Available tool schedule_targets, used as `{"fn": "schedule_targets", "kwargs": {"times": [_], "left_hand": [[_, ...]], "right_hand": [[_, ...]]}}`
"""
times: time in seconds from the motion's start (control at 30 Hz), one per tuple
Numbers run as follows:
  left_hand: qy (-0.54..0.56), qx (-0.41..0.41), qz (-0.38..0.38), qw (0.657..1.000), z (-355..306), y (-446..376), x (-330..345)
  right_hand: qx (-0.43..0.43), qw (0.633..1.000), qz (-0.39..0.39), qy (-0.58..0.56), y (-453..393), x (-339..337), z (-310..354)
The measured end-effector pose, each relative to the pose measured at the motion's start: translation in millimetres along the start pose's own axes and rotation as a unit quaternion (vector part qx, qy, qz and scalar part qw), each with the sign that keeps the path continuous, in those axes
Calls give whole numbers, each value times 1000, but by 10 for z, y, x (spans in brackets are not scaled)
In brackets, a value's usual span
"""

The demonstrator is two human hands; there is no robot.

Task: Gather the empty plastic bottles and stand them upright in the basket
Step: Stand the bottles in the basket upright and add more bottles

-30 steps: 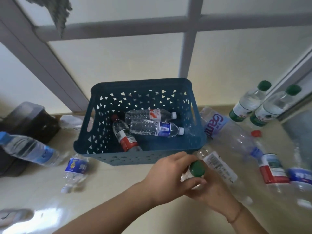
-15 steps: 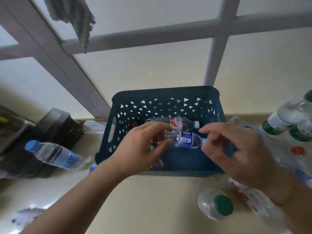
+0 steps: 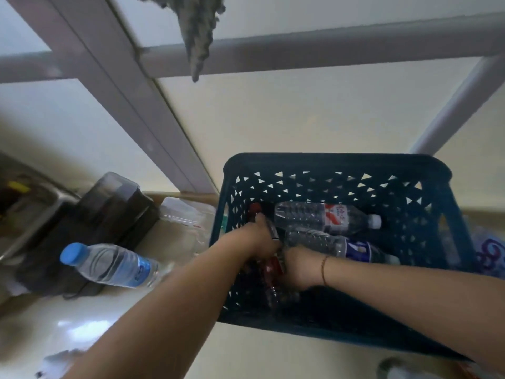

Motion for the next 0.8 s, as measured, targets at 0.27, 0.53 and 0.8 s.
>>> {"fn": "schedule_targets", "kwargs": {"times": [0.27,0.53,0.8], "left_hand": [[52,-14,20,998,32,-91,64],[114,16,-68,991,74,-105,-73],[37,101,-224,969,-55,162,-580]], "right_hand": [[14,984,-53,-167,-210,286,-65],[35,944,-52,-324,-52,222,-156],[-62,921,-90,-374,17,156,-180]]}}
Point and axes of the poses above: each hand's wrist, its own y-axis away from the middle knuckle, its own x-axis out of the palm, z = x × y, the point moved 6 cm from there along -y, towards the middle knuckle, and after that the axes turned 6 degrees about -y, right-handed, at the moved point
